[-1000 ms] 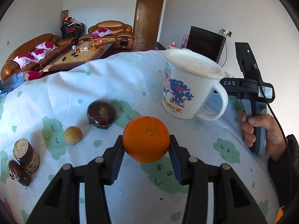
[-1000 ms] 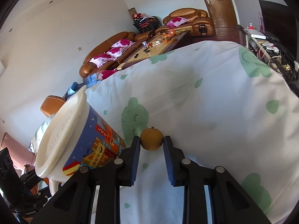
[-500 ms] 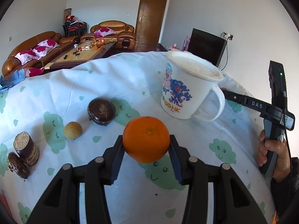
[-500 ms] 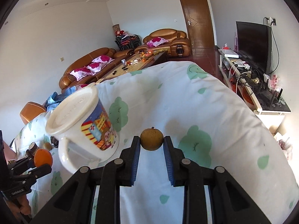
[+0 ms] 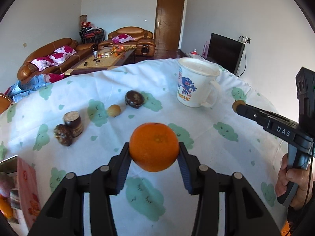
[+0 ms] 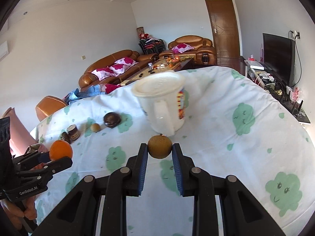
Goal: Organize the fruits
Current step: 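Carry the orange into the tin box and open the left gripper while the right drops the yellow fruit there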
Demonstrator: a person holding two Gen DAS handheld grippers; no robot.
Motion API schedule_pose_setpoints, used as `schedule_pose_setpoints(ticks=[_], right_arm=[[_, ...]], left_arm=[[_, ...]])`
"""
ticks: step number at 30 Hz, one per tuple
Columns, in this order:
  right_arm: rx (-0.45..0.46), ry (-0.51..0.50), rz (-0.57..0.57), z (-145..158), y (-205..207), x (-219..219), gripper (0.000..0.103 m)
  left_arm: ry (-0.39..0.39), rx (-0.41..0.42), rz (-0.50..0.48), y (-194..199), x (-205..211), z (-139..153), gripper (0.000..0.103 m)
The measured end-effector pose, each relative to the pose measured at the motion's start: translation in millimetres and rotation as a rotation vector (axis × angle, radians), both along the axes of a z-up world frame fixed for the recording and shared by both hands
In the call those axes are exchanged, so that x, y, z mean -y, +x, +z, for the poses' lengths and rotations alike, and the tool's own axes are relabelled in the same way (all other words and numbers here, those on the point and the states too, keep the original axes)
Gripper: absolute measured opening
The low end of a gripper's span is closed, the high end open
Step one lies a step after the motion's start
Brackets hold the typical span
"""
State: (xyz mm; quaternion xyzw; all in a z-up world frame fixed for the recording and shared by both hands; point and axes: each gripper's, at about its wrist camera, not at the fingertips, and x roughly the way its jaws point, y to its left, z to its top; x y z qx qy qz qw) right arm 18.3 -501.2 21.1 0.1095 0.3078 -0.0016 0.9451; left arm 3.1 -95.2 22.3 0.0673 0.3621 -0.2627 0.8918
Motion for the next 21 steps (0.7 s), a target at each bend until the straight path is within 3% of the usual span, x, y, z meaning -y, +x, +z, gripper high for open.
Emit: schedule_pose_setpoints(ticks=[10,21], right_arm=[[0.066,-0.013,0.187,23.8,-18.1,-125.2,0.027],[0.11,-0.019,0.371,33.9,-25.3,-246.0,0.027]], left_arm=[[0.024,0.056,0.159,-36.0,-99.4,18.9,0.048],[0.009,0.062,0.32,-54.9,-208.4,13.5,0.048]])
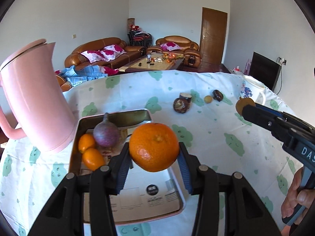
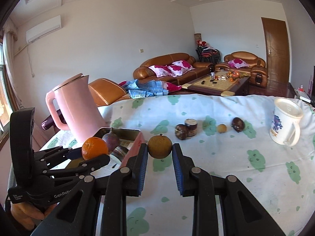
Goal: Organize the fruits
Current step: 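Carry the orange into the tin box and open the left gripper while the right drops the yellow fruit there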
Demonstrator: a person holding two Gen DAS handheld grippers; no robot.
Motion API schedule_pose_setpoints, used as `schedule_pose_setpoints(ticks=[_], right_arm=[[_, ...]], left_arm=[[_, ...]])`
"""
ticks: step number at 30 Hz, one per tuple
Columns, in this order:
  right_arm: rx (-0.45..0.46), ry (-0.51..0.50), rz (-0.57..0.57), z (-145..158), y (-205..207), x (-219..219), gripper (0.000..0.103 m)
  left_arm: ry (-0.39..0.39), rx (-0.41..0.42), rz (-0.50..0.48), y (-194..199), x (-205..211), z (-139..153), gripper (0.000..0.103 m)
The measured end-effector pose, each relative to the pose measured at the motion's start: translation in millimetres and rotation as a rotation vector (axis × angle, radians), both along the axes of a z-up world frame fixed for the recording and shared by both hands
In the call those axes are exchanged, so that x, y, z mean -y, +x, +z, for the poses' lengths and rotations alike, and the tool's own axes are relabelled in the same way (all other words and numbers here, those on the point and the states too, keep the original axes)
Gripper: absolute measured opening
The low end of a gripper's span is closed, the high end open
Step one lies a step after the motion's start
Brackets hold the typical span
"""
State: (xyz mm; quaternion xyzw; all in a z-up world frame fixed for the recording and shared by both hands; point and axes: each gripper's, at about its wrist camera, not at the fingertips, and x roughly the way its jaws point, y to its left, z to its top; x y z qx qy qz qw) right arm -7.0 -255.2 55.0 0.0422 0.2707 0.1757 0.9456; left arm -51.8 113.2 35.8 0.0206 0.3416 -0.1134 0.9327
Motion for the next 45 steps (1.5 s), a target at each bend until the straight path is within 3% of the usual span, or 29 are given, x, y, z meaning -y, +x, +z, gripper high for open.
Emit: schedule_pose_setpoints(ticks=[10,16,28,30,32,33,36,38,39,42,45], right_arm=[[-0.005,-0.019,0.08,-14.7,15.1,-65.2,0.027],[-0.02,-0.055,0.09,-25.5,46.7,-97.1,0.027],[-0.117,-0.087,0.163,-61.7,93.2,-126.8,0.028],[-0.125,-0.073,0.166,-65.3,95.1,-126.4,0.028],[-0.138,-0.057,0.174,-69.4,97.6,-125.5,0.028],[-0.141,-0.047,0.176,-70.7,98.3,-124.2,0.028],[-0.152,-0.004,0.19,-70.8,99.6,-119.2,0.041],[-0.127,0.031,0.195,-64.6,95.5,-113.1,0.066],[-0.104,0.042,0.19,-59.3,92.3,-108.9,0.07],[-0.015,0.04,0.136,-41.5,82.4,-88.7,0.073],[0.052,-0.027,0.016,-30.2,79.2,-57.2,0.073]], left_arm=[[-0.022,-0.007,0.095,-3.9,-62.4,-11.2,0.048],[-0.02,-0.044,0.077,4.3,-55.2,-27.8,0.048],[0.088,-0.071,0.099,19.7,-42.6,-47.8,0.05],[0.114,-0.055,0.118,18.9,-42.2,-48.5,0.053],[0.133,-0.035,0.138,17.9,-42.3,-46.7,0.078],[0.136,-0.024,0.147,16.9,-42.9,-45.0,0.082],[0.141,0.008,0.151,14.5,-42.4,-38.6,0.091],[0.16,0.034,0.184,12.6,-43.0,-34.5,0.1],[0.159,0.047,0.201,11.4,-43.9,-32.3,0.1],[0.127,0.057,0.229,11.9,-46.1,-24.2,0.101],[0.078,0.064,0.233,13.0,-41.6,-14.7,0.101]])
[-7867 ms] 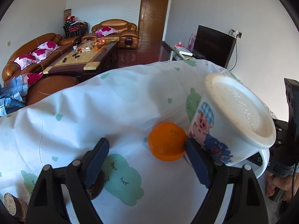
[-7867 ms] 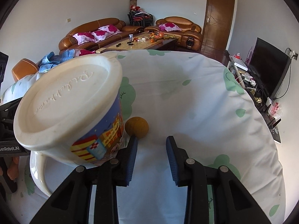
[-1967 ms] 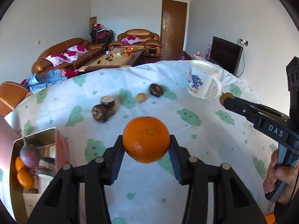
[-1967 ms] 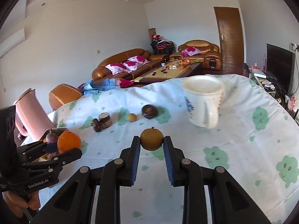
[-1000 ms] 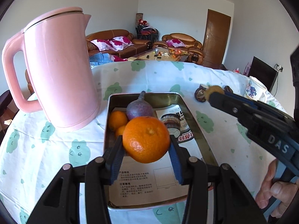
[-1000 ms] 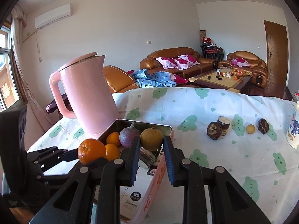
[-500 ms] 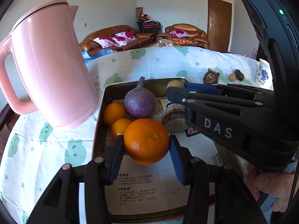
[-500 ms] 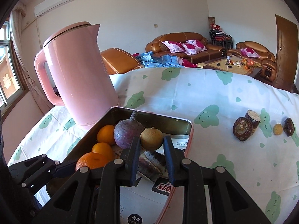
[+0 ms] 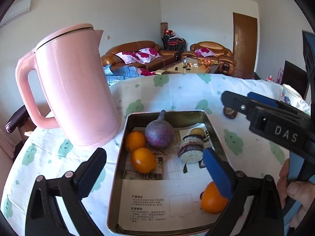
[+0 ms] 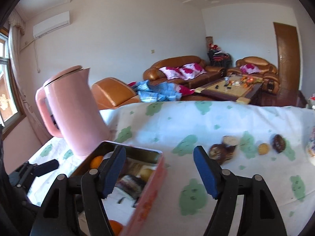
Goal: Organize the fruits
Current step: 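Carry the orange into the tin box and open the left gripper while the right drops the yellow fruit there, then grasp another small yellow fruit with the left gripper while the right approaches a dark brown fruit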
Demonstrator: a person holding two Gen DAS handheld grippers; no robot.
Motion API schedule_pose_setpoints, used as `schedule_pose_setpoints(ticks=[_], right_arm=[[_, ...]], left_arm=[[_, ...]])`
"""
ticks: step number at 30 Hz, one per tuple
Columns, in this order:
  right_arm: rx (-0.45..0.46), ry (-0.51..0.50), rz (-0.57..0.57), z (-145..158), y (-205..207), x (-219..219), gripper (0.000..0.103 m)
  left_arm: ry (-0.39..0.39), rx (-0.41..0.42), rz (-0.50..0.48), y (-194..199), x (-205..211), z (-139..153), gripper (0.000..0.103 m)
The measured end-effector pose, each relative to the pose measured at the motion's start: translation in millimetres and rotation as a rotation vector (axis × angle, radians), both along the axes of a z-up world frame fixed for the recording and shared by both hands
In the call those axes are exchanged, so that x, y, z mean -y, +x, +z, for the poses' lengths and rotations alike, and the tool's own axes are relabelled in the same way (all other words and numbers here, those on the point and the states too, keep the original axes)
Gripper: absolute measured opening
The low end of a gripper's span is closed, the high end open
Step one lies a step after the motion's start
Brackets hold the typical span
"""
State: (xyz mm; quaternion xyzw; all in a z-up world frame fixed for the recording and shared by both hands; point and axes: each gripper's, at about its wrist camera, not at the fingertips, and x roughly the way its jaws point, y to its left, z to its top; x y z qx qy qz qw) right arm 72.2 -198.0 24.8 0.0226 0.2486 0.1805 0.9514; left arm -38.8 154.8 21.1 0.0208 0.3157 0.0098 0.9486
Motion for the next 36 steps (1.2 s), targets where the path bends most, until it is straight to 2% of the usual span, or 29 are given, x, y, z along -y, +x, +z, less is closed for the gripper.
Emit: schedule_pose_setpoints(ticks=[1,2,4,9,13,17,22,29,33,36], right_arm=[[0.011,-0.028,-0.043,1.2,1.6,13.4,0.068],[0.013,-0.053,-0.08,0.7,4.6,27.5,0.049],[-0.02,-0.075,-0.141,-3.2,16.4,60.6,0.026],[-0.14,-0.034,-0.293,-24.1,45.2,149.9,0.025],[-0.206,-0.032,-0.368,-38.0,61.8,195.9,0.025],[-0.247,-0.071,-0.361,-46.1,81.5,211.4,0.025],[-0.313,-0.095,-0.288,-54.7,111.2,213.3,0.025],[-0.379,-0.044,-0.317,-63.4,132.5,241.7,0.025],[-0.381,-0.069,-0.339,-62.3,133.0,249.3,0.01],[-0.387,-0.067,-0.362,-61.4,132.5,257.3,0.001]], left_arm=[[-0.017,0.004,-0.011,1.0,4.3,3.1,0.101],[-0.032,0.007,-0.029,1.9,10.2,5.7,0.101],[-0.05,0.009,-0.073,4.6,26.6,9.6,0.101],[-0.036,0.005,-0.17,21.4,84.7,10.7,0.101],[-0.03,-0.017,-0.202,41.9,128.4,2.4,0.101],[-0.064,-0.059,-0.187,70.4,161.3,-9.2,0.101],[-0.055,-0.098,-0.171,106.3,192.3,-23.9,0.101],[-0.042,-0.144,-0.172,144.3,224.6,-37.5,0.101],[0.008,-0.122,-0.152,155.9,236.6,-40.0,0.101],[0.005,-0.119,-0.162,159.9,241.4,-39.6,0.101]])
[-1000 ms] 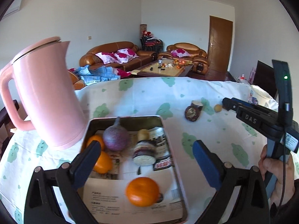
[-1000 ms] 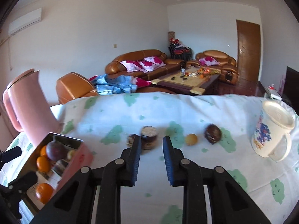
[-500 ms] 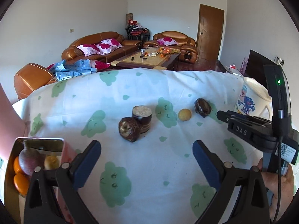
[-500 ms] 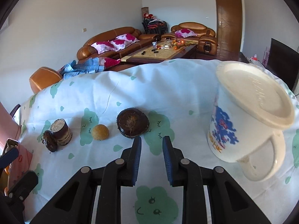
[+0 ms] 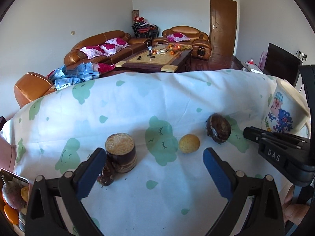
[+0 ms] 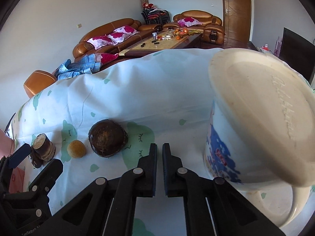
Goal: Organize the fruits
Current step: 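Grasp another small yellow fruit with the left gripper while the right approaches a dark brown fruit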
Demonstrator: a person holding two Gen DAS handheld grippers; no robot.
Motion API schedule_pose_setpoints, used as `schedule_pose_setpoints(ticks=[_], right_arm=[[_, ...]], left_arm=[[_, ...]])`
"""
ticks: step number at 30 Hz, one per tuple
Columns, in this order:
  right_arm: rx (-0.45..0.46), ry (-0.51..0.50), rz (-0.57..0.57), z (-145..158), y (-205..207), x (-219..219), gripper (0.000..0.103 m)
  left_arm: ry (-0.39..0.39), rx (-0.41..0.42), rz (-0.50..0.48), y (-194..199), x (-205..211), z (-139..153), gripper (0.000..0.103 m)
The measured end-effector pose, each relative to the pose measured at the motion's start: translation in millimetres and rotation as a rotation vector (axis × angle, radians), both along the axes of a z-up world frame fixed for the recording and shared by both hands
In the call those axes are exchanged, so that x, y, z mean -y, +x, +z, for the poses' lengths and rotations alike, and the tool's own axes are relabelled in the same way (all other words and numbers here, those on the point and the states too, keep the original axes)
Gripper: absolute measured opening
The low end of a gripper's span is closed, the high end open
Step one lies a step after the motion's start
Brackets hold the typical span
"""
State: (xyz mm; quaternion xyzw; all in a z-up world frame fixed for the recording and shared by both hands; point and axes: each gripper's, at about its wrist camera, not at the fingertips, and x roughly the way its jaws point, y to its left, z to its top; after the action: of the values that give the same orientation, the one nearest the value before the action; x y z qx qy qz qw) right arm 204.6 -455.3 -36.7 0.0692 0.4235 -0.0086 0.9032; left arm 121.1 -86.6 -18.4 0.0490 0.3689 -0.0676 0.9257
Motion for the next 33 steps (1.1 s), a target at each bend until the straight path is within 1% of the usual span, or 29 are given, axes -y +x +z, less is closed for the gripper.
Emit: schedule_pose_setpoints(ticks=[5,7,9,10,11,12,13,16,18,19,20,21,22,23,25,27,28,30,31,32,33], right_arm=[[-0.005,-0.041,-0.035,2.7,-1.7,12.9,0.0],[-0.003,-0.032,-0.041,3.4,-2.1,17.9,0.0],[-0.001,-0.02,-0.038,3.7,-3.1,20.1,0.0],[0.005,-0.004,-0.029,4.4,-4.0,19.8,0.001],[0.019,0.037,-0.014,5.6,-5.7,20.1,0.005],[0.03,0.085,0.007,6.9,-6.4,16.5,0.005],[0.032,0.112,0.033,8.0,-5.8,12.0,0.005],[0.059,0.09,0.105,15.2,-0.5,-16.6,0.005],[0.073,0.082,0.129,20.1,3.2,-31.1,0.006],[0.072,0.082,0.132,20.9,6.8,-35.7,0.01],[0.069,0.09,0.14,20.8,10.0,-38.7,0.022],[0.068,0.098,0.148,19.5,12.2,-41.1,0.032],[0.073,0.097,0.15,18.7,14.0,-43.4,0.062],[0.07,0.096,0.154,16.3,17.1,-46.5,0.083],[0.058,0.084,0.157,11.9,21.2,-51.6,0.084],[0.019,0.072,0.17,3.1,27.9,-57.5,0.084],[0.026,0.1,0.174,1.9,27.3,-54.9,0.083],[0.021,0.11,0.171,0.3,26.7,-52.2,0.072],[0.019,0.119,0.178,-1.0,25.0,-50.8,0.061],[0.023,0.129,0.191,-0.7,22.9,-50.5,0.054],[0.019,0.137,0.204,0.1,20.7,-51.6,0.05]], left_arm=[[0.004,0.001,0.003,2.9,3.4,0.3,0.102],[-0.001,0.001,0.0,3.7,4.6,0.6,0.103],[0.009,0.003,-0.004,5.3,5.1,0.6,0.103],[0.01,0.003,-0.009,5.3,4.2,0.5,0.103],[0.006,0.0,-0.008,5.5,2.2,0.5,0.103],[-0.001,-0.003,-0.005,5.8,0.4,0.5,0.103],[-0.001,0.001,-0.003,5.0,-1.6,1.2,0.103],[0.034,0.014,-0.004,1.1,-4.7,2.3,0.103],[0.05,0.02,-0.015,-1.7,-6.7,2.0,0.103],[0.056,0.02,-0.019,-3.0,-7.7,1.2,0.103],[0.058,0.018,-0.024,-3.4,-8.6,1.2,0.103],[0.057,0.018,-0.027,-3.7,-10.4,1.5,0.103],[0.057,0.022,-0.027,-4.7,-12.6,0.9,0.103],[0.061,0.028,-0.022,-5.0,-14.3,1.4,0.103],[0.065,0.033,-0.012,-4.3,-17.7,2.0,0.103],[0.057,0.036,0.001,-4.0,-20.0,2.8,0.103],[0.054,0.043,0.009,-4.9,-22.1,4.2,0.103],[0.048,0.061,0.028,-6.3,-27.5,8.6,0.103],[0.037,0.069,0.04,-7.2,-31.3,10.8,0.102],[0.019,0.075,0.051,-8.1,-35.6,13.4,0.102],[0.001,0.078,0.059,-9.0,-39.6,15.4,0.102]])
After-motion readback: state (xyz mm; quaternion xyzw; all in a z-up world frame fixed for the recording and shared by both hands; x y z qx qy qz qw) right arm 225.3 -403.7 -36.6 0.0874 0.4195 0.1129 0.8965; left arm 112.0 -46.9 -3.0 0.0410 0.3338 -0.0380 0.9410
